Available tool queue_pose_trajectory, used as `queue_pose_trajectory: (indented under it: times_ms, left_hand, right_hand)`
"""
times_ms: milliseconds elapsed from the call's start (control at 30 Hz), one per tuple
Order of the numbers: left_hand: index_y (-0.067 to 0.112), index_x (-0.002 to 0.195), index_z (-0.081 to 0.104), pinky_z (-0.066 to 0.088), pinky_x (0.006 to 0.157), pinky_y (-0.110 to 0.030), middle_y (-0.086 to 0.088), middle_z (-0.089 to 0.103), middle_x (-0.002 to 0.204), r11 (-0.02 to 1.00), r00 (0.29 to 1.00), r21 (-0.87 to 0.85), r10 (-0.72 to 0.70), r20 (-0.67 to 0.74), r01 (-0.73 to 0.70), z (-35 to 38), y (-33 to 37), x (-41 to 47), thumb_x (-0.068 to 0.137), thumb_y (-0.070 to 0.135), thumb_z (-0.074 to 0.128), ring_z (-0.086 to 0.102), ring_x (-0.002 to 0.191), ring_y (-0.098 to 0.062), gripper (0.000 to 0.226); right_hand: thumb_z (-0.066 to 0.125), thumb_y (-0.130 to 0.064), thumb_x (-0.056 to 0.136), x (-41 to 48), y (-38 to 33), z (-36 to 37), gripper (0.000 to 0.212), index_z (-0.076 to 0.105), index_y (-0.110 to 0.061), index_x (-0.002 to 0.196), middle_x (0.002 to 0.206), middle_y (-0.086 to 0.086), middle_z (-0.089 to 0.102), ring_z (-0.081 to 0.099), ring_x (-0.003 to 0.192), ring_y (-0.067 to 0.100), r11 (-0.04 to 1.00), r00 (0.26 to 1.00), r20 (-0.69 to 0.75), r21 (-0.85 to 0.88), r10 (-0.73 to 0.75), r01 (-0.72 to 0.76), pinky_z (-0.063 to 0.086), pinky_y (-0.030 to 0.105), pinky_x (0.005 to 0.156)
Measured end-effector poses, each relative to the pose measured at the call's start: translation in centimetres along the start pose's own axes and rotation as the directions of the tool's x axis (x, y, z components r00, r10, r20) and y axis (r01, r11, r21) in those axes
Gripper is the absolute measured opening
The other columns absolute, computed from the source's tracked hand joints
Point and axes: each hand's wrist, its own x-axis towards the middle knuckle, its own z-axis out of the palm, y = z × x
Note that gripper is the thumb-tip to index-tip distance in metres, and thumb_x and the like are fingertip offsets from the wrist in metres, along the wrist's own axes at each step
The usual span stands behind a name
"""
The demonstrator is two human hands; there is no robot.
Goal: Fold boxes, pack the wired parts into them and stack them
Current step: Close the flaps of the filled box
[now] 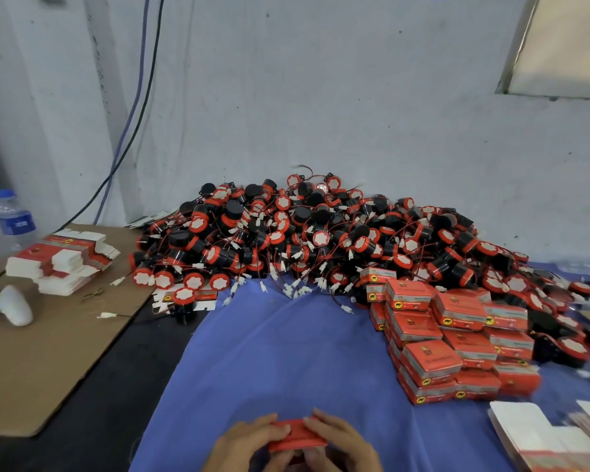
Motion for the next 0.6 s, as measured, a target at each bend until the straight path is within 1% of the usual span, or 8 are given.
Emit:
queue_pose_trajectory:
  times_ms: [33, 100, 200, 267, 333, 400, 500, 600]
  left_hand:
    - [0.041, 0.105, 0.078, 0.047, 0.091, -0.010, 0.020, 0.070, 0.119, 0.995, 0.994, 0.093, 0.026, 0.108, -0.037, 0.2, 0.1, -0.1, 0.090, 0.053, 0.065, 0.070, 0.107, -0.008, 0.023]
    - [0.040, 0.109, 0.076, 0.040, 0.102, -0.015, 0.015, 0.067, 0.125, 0.919, 0.990, 0.372, 0.101, 0.101, -0.131, -0.1, -0.6, 0.2, 0.106, 0.056, 0.025, 0.065, 0.114, -0.012, 0.053]
    - [0.033, 0.104, 0.080, 0.022, 0.114, -0.027, 0.002, 0.074, 0.116, 0.814, 0.988, 0.562, 0.101, 0.113, -0.147, -1.0, 0.4, 0.2, 0.109, 0.045, 0.015, 0.063, 0.112, -0.018, 0.066]
    - [0.028, 0.097, 0.083, 0.038, 0.104, -0.026, -0.001, 0.076, 0.109, 0.776, 0.970, 0.587, 0.137, 0.200, -0.231, -0.1, 0.4, -0.5, 0.109, 0.040, 0.019, 0.075, 0.093, -0.015, 0.066]
    - [0.026, 0.095, 0.083, 0.057, 0.082, -0.023, -0.003, 0.076, 0.106, 0.703, 0.963, 0.660, 0.220, 0.155, -0.267, 0.9, 0.5, -0.7, 0.109, 0.031, 0.020, 0.077, 0.085, -0.013, 0.064]
    - [0.028, 0.096, 0.083, 0.060, 0.055, -0.022, 0.002, 0.077, 0.105, 0.688, 0.974, 0.691, 0.189, 0.122, -0.220, 1.0, 1.5, -0.7, 0.107, 0.022, 0.021, 0.076, 0.085, -0.011, 0.063]
    - [0.028, 0.096, 0.083, 0.049, 0.043, -0.013, 0.008, 0.078, 0.099, 0.626, 0.985, 0.764, 0.153, 0.077, -0.157, 0.9, 2.4, -0.6, 0.105, 0.012, 0.018, 0.076, 0.083, -0.007, 0.067]
    - [0.018, 0.111, 0.067, 0.050, 0.047, -0.012, 0.007, 0.078, 0.094, 0.591, 0.987, 0.793, 0.141, 0.081, -0.149, 1.5, 3.1, -0.7, 0.104, 0.006, 0.018, 0.076, 0.082, -0.007, 0.051]
  right_hand:
    - [0.083, 0.004, 0.076, 0.2, -0.3, -0.1, 0.046, 0.081, -0.035, 0.099, 0.122, -0.007, 0.072, 0.072, 0.095, 0.003, 1.000, 1.000, 0.006, -0.011, 0.022, -0.022, 0.059, 0.027, 0.079]
    - [0.080, 0.003, 0.079, 0.0, -0.3, -0.3, 0.048, 0.080, -0.040, 0.100, 0.125, -0.016, 0.070, 0.068, 0.093, -0.007, 0.998, 0.998, 0.020, -0.041, 0.054, -0.053, 0.057, 0.022, 0.081]
    - [0.080, -0.007, 0.083, -0.1, -0.6, -0.5, 0.044, 0.077, -0.045, 0.105, 0.129, -0.024, 0.065, 0.062, 0.110, -0.011, 0.993, 1.000, 0.014, -0.115, 0.020, -0.018, 0.052, 0.016, 0.092]
    - [0.080, -0.014, 0.085, 0.0, -0.2, -0.8, 0.042, 0.074, -0.046, 0.112, 0.134, -0.024, 0.061, 0.057, 0.120, -0.011, 0.970, 0.997, 0.036, -0.231, -0.073, 0.080, 0.049, 0.016, 0.100]
    - [0.080, -0.016, 0.085, 0.3, 0.2, -1.0, 0.041, 0.073, -0.041, 0.117, 0.139, -0.016, 0.058, 0.057, 0.118, -0.012, 0.919, 0.980, 0.115, -0.344, -0.160, 0.190, 0.044, 0.012, 0.103]
    - [0.088, -0.015, 0.075, 0.8, 0.7, -1.4, 0.045, 0.076, -0.031, 0.115, 0.136, -0.005, 0.062, 0.067, 0.106, -0.006, 0.842, 0.958, 0.193, -0.461, -0.213, 0.280, 0.050, 0.011, 0.092]
    - [0.094, -0.020, 0.063, 0.4, 0.1, -1.1, 0.051, 0.079, -0.031, 0.110, 0.123, 0.000, 0.071, 0.074, 0.076, 0.005, 0.687, 0.933, 0.259, -0.632, -0.248, 0.358, 0.055, 0.015, 0.053]
    - [0.052, -0.014, 0.072, -0.1, -0.1, -1.2, 0.058, 0.070, -0.034, 0.123, 0.113, -0.006, 0.076, 0.070, 0.064, 0.004, 0.507, 0.909, 0.367, -0.756, -0.196, 0.414, 0.046, 0.014, 0.038]
